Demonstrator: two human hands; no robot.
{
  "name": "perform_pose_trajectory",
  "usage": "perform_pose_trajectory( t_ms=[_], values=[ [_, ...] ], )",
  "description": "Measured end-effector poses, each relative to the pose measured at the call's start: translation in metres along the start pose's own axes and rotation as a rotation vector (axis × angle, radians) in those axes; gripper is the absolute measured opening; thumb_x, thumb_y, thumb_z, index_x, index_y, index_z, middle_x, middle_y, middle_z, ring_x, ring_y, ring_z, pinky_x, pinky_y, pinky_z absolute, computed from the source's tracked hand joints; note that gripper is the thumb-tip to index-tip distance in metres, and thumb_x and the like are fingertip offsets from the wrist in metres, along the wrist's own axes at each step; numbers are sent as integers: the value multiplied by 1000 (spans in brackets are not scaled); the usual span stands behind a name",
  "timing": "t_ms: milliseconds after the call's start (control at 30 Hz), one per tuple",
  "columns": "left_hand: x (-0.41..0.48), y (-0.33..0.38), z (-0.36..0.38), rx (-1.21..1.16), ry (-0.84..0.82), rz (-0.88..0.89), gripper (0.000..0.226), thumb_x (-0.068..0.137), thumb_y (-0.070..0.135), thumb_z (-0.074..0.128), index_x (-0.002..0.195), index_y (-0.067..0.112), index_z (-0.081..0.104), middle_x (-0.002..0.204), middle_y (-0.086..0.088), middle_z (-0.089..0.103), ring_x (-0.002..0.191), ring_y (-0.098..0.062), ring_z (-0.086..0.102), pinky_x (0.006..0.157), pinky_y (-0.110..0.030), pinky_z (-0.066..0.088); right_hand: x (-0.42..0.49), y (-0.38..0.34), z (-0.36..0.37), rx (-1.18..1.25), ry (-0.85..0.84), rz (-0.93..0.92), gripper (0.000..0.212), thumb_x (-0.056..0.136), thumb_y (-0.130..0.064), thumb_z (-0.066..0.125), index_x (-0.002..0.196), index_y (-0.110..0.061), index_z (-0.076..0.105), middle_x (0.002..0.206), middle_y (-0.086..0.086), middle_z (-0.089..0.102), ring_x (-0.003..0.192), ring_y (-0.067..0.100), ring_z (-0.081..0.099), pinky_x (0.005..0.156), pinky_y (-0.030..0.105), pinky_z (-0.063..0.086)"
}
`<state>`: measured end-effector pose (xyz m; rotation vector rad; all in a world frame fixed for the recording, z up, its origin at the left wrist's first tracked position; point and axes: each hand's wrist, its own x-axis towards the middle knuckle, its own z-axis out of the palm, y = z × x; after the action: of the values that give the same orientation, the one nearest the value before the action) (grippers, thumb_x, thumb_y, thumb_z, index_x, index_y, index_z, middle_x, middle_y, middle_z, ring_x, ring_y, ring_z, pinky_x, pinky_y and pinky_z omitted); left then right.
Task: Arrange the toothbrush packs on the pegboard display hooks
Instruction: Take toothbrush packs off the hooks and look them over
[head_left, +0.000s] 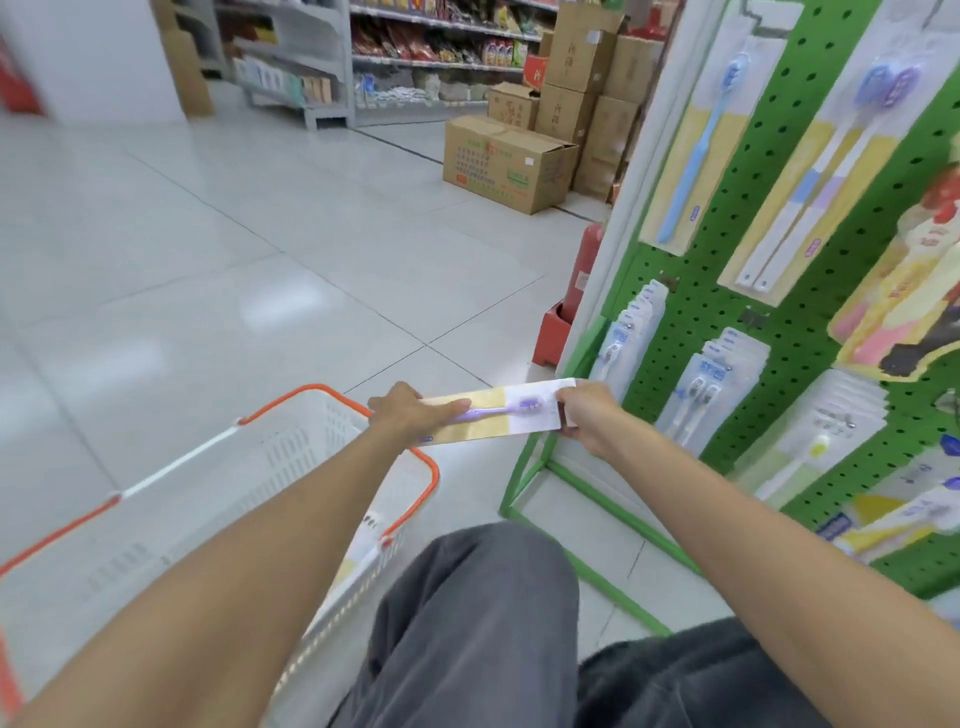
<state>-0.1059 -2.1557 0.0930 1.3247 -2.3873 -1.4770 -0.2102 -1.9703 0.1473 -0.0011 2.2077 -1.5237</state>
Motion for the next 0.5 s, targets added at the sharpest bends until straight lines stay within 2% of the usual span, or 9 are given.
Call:
perform_pose_trajectory(
  t_ms=[67, 133, 167, 233, 367, 433, 500],
  values=[
    [10, -32, -12, 28, -10, -98, 87, 63, 72, 75, 121, 11, 53, 135, -14, 42, 122, -26, 46, 81, -30, 41, 22, 7, 36, -162, -62, -14, 16, 90, 5, 48, 94, -9, 55, 94, 16, 53, 76, 24, 52, 58, 30, 45],
    [22, -67, -24, 24, -21, -195, 94, 64, 73, 73, 128, 8, 51, 137, -15, 44, 123, -27, 47, 81, -31, 41, 42, 19, 76, -342, -123, -52, 11, 87, 2, 52, 85, -9, 53, 94, 15, 50, 70, 23, 51, 57, 26, 42],
    [27, -86, -30, 13, -28, -247, 97, 63, 74, 73, 129, 7, 51, 136, -15, 47, 122, -27, 49, 80, -31, 42, 50, 25, 97, -414, -148, -85, 9, 88, -1, 52, 92, -8, 55, 98, 13, 50, 78, 25, 54, 62, 27, 45],
    [36, -125, -39, -2, -33, -330, 103, 57, 79, 68, 127, 5, 52, 132, -16, 52, 119, -29, 52, 79, -32, 45, 59, 37, 141, -519, -196, -158, 29, 89, -4, 50, 117, -7, 51, 108, 9, 50, 94, 26, 54, 77, 31, 47],
    [51, -197, -47, 2, -32, -490, 113, 46, 85, 63, 127, 7, 53, 132, -15, 53, 123, -33, 50, 99, -39, 48, 70, 62, 221, -724, -407, -254, 37, 91, -5, 50, 128, -5, 47, 125, 15, 56, 112, 30, 55, 79, 27, 41],
    [54, -216, -47, 14, -61, -537, 101, 68, 79, 64, 136, 7, 48, 142, -15, 48, 127, -34, 49, 99, -34, 45, 78, 79, 252, -828, -499, -282, 44, 92, -9, 55, 134, -3, 42, 131, 15, 53, 121, 30, 52, 89, 29, 42],
    [65, -237, -39, 42, -114, -568, 84, 87, 66, 56, 144, 6, 41, 150, -14, 41, 132, -32, 46, 92, -31, 42, 88, 101, 275, -947, -560, -292, 45, 93, -12, 55, 134, -2, 42, 136, 17, 50, 124, 32, 50, 94, 32, 43]
  ],
)
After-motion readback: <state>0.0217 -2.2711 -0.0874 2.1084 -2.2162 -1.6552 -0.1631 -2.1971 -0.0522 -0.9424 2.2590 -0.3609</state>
